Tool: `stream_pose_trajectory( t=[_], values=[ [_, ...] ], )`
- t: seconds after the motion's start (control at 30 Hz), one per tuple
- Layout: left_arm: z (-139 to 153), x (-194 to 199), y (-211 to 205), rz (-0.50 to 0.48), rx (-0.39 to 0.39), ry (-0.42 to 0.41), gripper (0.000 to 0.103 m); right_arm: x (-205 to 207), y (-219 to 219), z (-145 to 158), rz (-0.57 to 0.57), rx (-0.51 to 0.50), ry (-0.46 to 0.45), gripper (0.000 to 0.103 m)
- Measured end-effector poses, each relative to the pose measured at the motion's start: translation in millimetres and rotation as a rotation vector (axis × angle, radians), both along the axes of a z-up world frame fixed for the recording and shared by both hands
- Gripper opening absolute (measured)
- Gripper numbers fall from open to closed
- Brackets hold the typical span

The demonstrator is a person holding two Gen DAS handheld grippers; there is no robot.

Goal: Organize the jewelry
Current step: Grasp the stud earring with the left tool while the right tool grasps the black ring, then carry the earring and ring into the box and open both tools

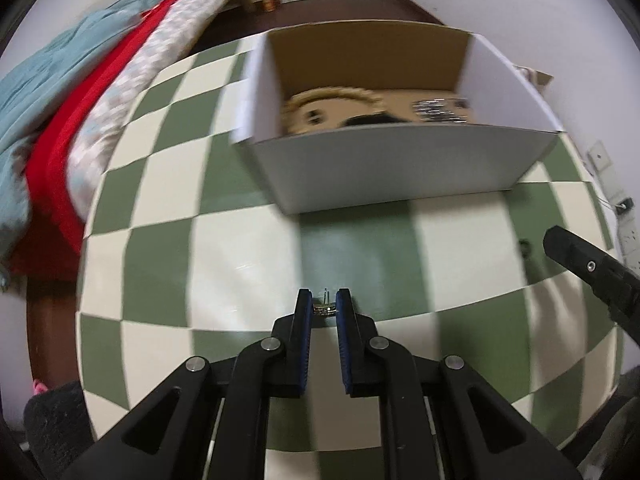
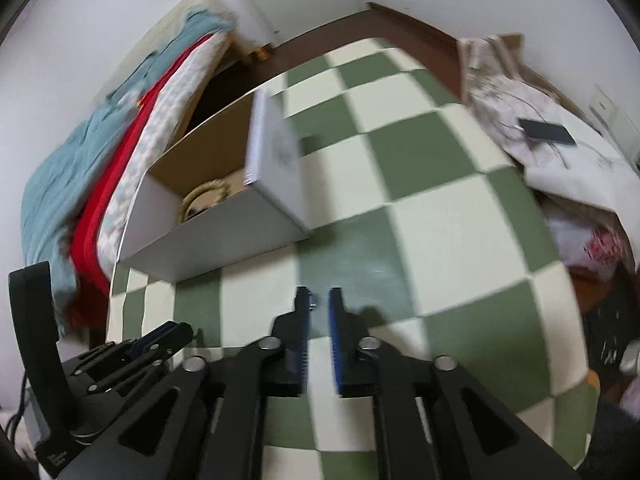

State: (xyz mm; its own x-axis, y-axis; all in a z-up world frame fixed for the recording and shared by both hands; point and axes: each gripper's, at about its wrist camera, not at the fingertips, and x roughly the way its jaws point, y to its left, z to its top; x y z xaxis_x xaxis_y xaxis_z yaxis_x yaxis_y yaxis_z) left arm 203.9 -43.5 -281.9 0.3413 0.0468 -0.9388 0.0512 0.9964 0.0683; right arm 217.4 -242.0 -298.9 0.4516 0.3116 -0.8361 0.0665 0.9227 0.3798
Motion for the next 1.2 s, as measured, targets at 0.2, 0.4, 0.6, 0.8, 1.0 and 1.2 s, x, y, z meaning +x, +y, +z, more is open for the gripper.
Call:
stream_pose_trajectory(
  t=[0.2, 0.4, 0.6, 0.8, 1.0, 1.2],
  values=[
    [-1.2, -3.3, 19.0, 0.043, 0.005, -0.001, 0.009, 8.2, 37.1, -14.5, 0.054, -0.152, 0.026, 0.037],
    [2.3, -4.8, 23.6, 0.052, -0.008, -0.008, 0.009, 10.9, 51.0, -19.8, 0.081, -0.288, 0.003, 0.015],
    [5.8, -3.3, 24.5, 0.052, -0.018, -0.015, 0.009, 10.3, 57.9, -17.7, 0.106, -0.337, -0.014, 0.013],
    [24.3, -5.5, 25.8, 0.041, -0.034, -0.045, 0.009, -1.6, 52.9, -4.6, 0.081, -0.302, -0.037, 0.013],
    [63.5, -12.8, 28.1, 0.033, -0.072, -0.112, 0.009, -18.9, 32.8, 31.7, 0.042, -0.254, -0.094, 0.013],
    [110.7, -8.4, 27.2, 0.029, -0.126, -0.195, 0.009, -27.0, 23.6, 74.8, 0.019, -0.218, -0.163, 0.013]
  ],
)
